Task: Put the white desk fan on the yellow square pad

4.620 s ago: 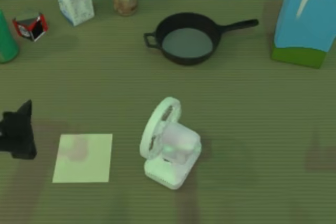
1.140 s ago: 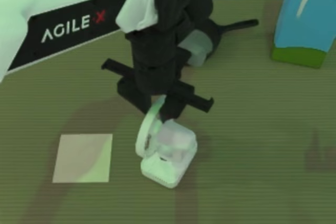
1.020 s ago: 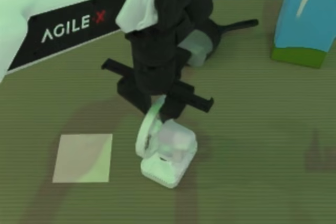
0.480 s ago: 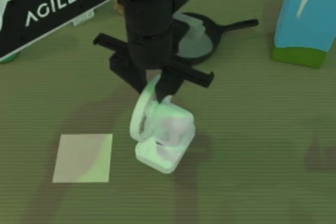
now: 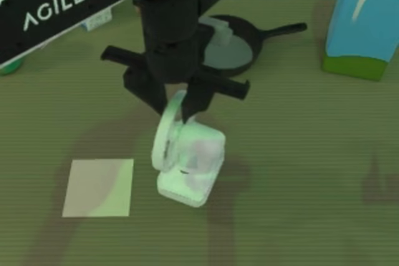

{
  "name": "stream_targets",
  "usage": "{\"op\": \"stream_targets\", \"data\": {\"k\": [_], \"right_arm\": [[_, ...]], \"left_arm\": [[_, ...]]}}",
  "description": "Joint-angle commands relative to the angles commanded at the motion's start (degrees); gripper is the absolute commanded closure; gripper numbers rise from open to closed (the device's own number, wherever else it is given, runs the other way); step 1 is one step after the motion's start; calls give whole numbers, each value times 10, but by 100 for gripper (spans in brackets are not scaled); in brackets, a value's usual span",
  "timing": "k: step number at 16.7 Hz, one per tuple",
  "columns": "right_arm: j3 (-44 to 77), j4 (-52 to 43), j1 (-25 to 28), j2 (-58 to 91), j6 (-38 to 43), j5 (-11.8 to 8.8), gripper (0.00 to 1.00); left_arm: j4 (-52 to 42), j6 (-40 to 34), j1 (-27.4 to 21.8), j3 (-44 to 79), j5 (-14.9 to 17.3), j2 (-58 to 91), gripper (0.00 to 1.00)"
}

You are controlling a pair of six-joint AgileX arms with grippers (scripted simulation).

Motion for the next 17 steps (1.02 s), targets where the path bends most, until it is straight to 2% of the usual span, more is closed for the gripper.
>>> {"op": "stream_targets", "data": {"k": [4, 13, 17], "right_arm": [[0, 0, 0, 0, 0, 0, 0], [0, 0, 0, 0, 0, 0, 0], [0, 0, 0, 0, 0, 0, 0]], "left_arm": [[-1, -157, 25, -36, -1, -28, 100], [17, -692, 110, -170, -5, -142, 100], [32, -871, 145, -229, -5, -196, 100]]}}
